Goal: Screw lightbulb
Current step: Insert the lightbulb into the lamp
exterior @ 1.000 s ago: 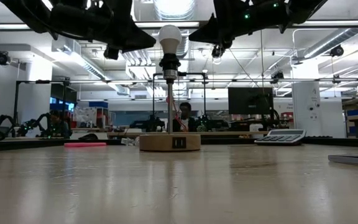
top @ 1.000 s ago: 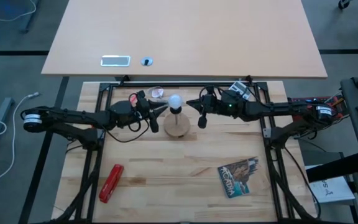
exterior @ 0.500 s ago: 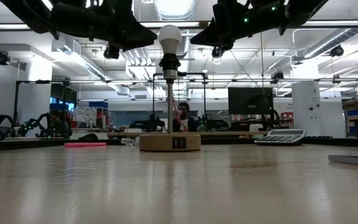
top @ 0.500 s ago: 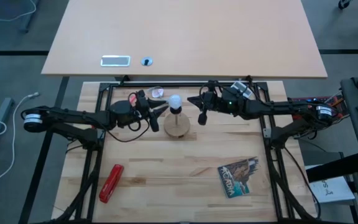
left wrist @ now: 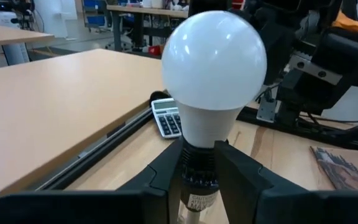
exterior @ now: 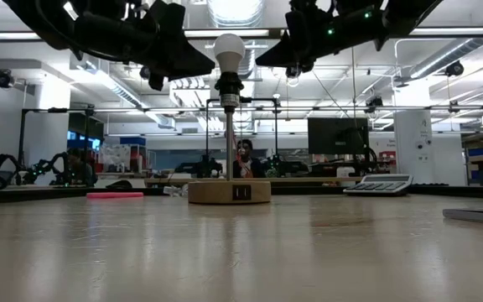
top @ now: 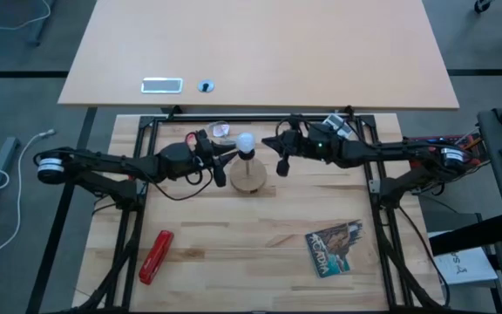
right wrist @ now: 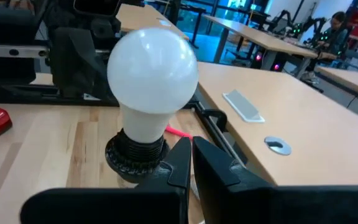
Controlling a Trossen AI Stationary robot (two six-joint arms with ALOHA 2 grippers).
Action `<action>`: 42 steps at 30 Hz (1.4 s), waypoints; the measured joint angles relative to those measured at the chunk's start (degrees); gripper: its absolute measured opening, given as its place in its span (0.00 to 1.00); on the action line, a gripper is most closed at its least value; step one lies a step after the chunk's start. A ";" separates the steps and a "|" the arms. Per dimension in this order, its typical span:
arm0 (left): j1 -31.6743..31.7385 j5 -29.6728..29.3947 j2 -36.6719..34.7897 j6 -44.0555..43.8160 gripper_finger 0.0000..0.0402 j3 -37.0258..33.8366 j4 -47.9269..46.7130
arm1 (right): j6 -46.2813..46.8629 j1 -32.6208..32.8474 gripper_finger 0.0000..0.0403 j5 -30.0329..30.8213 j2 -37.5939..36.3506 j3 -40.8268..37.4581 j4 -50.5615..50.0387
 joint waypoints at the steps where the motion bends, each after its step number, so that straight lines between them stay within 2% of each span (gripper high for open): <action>1: 0.00 0.00 0.14 0.00 0.20 0.00 0.01 | 0.23 0.00 0.03 -0.02 0.43 0.00 0.13; 10: -0.01 -0.02 1.39 0.00 0.20 0.00 0.18 | 2.79 0.00 0.03 -1.97 2.72 0.00 0.76; 17: 0.00 -0.02 2.82 0.01 0.26 0.00 -0.88 | 2.83 0.02 0.03 -5.15 2.78 0.00 0.89; 26: 0.14 -0.13 6.60 0.04 0.35 0.27 -0.20 | 3.58 0.00 0.03 -5.03 2.78 0.00 0.88; 34: 0.09 -0.04 5.60 1.21 0.40 0.09 -2.47 | 3.64 0.00 0.04 -4.37 2.74 0.00 0.81; 37: 0.08 0.09 5.78 1.36 0.42 -0.44 -6.52 | 3.39 0.00 0.07 -3.76 2.70 0.00 0.75; 42: 0.09 0.01 4.84 0.87 0.44 -0.17 -8.86 | 3.29 0.00 0.19 0.16 2.65 0.00 0.29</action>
